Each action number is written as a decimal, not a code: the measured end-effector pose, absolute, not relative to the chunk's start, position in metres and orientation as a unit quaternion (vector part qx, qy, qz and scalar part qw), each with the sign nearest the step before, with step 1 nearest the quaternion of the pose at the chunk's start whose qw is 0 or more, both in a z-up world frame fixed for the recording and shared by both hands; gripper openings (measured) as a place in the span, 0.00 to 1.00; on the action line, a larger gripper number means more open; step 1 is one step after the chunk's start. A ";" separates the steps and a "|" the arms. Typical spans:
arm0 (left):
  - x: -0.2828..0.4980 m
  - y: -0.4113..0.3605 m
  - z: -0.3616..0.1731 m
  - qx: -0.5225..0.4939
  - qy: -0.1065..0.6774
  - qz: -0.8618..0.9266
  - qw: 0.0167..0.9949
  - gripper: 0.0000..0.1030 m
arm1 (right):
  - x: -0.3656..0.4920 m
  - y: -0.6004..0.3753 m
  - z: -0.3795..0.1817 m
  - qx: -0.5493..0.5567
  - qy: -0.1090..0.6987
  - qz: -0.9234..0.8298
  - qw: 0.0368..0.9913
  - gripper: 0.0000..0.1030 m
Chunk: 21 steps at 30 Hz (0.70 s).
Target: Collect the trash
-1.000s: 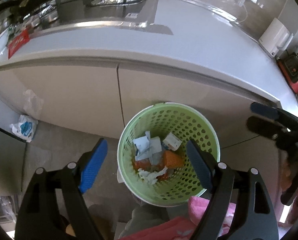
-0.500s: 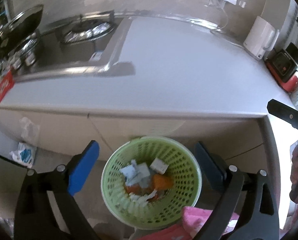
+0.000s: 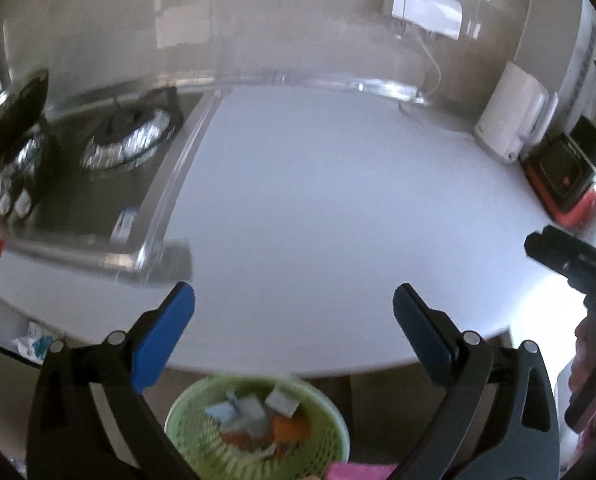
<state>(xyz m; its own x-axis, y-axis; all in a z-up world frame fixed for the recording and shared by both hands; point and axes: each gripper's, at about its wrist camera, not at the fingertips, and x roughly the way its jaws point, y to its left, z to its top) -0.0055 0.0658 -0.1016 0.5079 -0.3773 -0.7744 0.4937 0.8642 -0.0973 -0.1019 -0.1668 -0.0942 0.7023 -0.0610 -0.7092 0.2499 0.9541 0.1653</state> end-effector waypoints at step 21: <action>0.062 -0.030 -0.019 0.011 0.351 -0.178 0.919 0.92 | -0.037 -0.265 -0.039 0.067 0.323 -0.068 0.942 0.98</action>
<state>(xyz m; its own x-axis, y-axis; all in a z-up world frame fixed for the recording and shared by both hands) 0.0625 -0.0301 -0.0188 0.6901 -0.3191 -0.6496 0.3340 0.9367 -0.1053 -0.0371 -0.2648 -0.0395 0.7819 -0.0851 -0.6176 0.1716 0.9818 0.0819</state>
